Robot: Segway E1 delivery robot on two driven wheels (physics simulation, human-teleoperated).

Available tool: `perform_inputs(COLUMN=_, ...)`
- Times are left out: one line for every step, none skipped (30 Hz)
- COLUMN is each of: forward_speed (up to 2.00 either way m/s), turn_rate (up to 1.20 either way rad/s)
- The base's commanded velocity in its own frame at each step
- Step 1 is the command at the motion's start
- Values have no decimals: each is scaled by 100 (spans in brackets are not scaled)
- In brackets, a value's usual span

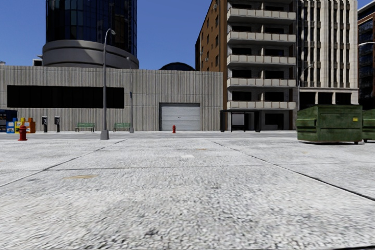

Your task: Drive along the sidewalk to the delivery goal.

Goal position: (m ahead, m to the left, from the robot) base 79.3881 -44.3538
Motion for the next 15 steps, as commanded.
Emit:
perform_inputs(forward_speed=200, turn_rate=0)
perform_inputs(forward_speed=200, turn_rate=0)
perform_inputs(forward_speed=200, turn_rate=0)
perform_inputs(forward_speed=200, turn_rate=0)
perform_inputs(forward_speed=200, turn_rate=0)
perform_inputs(forward_speed=200, turn_rate=0)
perform_inputs(forward_speed=200, turn_rate=0)
perform_inputs(forward_speed=200, turn_rate=0)
perform_inputs(forward_speed=200, turn_rate=0)
perform_inputs(forward_speed=200, turn_rate=0)
perform_inputs(forward_speed=200, turn_rate=0)
perform_inputs(forward_speed=200, turn_rate=0)
perform_inputs(forward_speed=200, turn_rate=0)
perform_inputs(forward_speed=200, turn_rate=0)
perform_inputs(forward_speed=200, turn_rate=0)
